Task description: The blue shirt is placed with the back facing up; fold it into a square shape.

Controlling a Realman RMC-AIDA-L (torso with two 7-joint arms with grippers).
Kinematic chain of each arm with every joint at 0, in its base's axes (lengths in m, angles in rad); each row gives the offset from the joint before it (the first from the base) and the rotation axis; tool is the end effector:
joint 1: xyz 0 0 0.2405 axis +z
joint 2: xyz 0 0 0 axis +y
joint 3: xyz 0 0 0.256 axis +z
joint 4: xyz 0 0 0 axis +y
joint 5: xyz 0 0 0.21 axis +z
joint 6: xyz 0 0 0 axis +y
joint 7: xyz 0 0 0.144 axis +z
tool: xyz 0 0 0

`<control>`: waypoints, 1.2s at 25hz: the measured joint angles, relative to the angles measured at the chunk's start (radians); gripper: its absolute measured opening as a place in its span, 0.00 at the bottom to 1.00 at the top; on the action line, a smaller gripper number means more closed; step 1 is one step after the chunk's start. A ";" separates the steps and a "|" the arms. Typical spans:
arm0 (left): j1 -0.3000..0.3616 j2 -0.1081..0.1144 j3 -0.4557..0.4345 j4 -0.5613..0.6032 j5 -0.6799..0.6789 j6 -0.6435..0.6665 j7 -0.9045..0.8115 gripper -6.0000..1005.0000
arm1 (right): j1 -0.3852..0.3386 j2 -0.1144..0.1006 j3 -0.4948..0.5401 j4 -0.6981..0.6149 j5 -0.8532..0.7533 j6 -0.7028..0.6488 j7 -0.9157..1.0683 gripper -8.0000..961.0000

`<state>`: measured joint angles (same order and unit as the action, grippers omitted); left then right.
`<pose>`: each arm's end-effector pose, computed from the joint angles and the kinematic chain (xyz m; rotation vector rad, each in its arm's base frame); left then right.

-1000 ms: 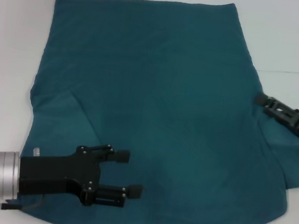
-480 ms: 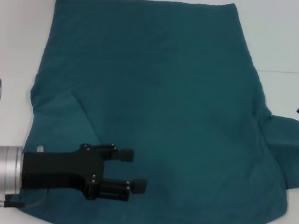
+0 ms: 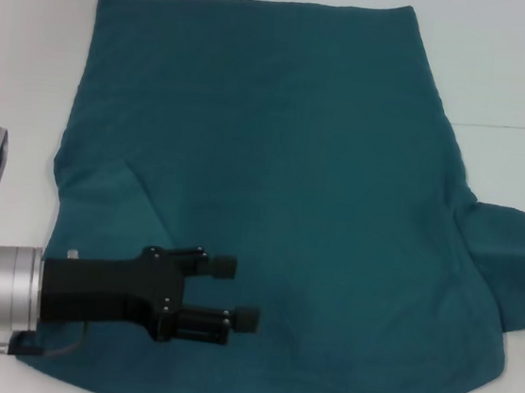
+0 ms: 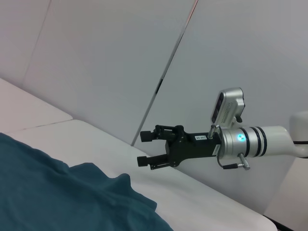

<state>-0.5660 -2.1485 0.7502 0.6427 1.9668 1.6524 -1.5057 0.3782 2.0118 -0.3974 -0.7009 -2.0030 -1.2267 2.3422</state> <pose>-0.2210 0.3154 -0.0341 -2.8732 -0.7555 -0.8919 0.3787 0.3240 0.0910 -1.5176 1.8379 0.9466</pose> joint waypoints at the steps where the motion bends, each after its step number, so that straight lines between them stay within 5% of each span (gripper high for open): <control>1: -0.002 0.001 0.000 0.000 0.000 0.000 -0.003 0.91 | -0.001 0.000 0.000 0.001 -0.006 0.010 0.005 0.95; 15: -0.008 0.006 0.000 -0.001 0.022 -0.001 -0.007 0.91 | 0.026 0.023 -0.001 0.054 -0.044 0.122 0.000 0.95; 30: -0.010 0.007 -0.001 0.000 0.024 -0.029 -0.007 0.91 | 0.055 0.021 -0.001 0.121 -0.042 0.170 -0.036 0.95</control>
<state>-0.5759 -2.1415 0.7489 0.6428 1.9912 1.6239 -1.5126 0.4331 2.0332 -0.3983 -0.5804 -2.0445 -1.0570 2.3066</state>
